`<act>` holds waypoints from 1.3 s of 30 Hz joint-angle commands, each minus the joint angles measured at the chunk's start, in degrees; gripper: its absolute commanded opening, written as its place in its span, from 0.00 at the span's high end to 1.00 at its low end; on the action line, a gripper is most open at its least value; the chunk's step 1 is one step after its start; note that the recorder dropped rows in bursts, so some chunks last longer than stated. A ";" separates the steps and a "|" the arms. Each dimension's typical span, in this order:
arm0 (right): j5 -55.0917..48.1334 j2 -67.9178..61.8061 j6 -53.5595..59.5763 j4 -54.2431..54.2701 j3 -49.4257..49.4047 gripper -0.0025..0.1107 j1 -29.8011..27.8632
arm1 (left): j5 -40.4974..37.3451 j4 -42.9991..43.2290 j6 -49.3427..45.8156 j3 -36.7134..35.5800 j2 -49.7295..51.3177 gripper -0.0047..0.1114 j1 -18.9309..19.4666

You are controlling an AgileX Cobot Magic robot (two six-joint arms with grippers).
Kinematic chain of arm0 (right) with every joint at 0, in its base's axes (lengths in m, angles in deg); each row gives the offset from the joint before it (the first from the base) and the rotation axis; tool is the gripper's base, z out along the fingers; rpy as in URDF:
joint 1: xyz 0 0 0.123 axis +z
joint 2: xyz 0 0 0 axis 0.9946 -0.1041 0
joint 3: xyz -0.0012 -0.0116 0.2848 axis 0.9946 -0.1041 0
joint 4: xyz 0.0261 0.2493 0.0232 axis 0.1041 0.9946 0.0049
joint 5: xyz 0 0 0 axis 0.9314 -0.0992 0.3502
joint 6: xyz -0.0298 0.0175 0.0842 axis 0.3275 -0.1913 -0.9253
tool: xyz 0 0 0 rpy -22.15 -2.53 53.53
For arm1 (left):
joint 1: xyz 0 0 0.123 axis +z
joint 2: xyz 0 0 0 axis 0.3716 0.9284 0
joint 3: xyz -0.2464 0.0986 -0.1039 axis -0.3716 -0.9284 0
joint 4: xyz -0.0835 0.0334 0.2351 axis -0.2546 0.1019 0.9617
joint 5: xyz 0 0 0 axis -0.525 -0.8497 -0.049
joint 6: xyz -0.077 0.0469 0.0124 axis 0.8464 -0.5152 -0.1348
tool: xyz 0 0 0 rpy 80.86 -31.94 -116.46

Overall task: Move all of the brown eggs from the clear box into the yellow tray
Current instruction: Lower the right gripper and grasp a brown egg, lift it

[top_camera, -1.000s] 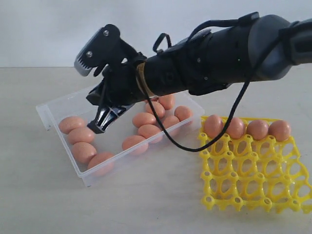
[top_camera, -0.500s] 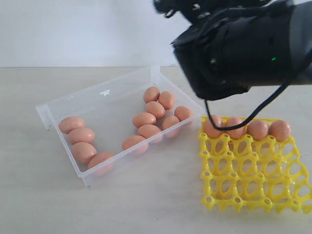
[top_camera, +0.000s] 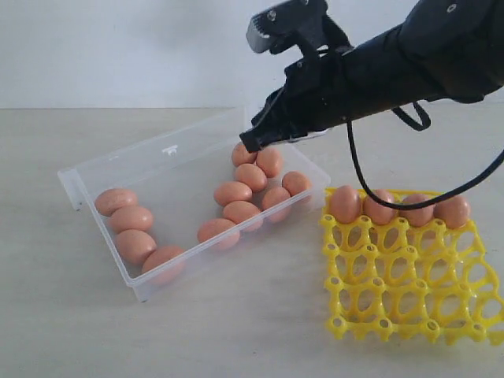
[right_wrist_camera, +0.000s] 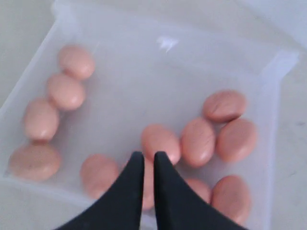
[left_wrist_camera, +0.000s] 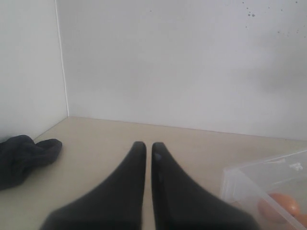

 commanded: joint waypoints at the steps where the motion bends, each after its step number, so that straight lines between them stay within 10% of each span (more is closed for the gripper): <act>1: 7.27 -0.94 5.26 2.98 0.30 0.64 0.10 | 0.84 0.01 -0.14 0.19 -0.23 0.92 -0.04; 12: -12.72 -21.58 -0.56 -22.95 21.15 0.51 2.79 | 0.74 0.01 -0.14 0.19 -0.23 0.92 -0.04; 39: -5.57 -33.10 10.69 -24.07 24.84 0.51 2.79 | 0.86 0.01 -0.14 0.19 -0.23 0.92 -0.04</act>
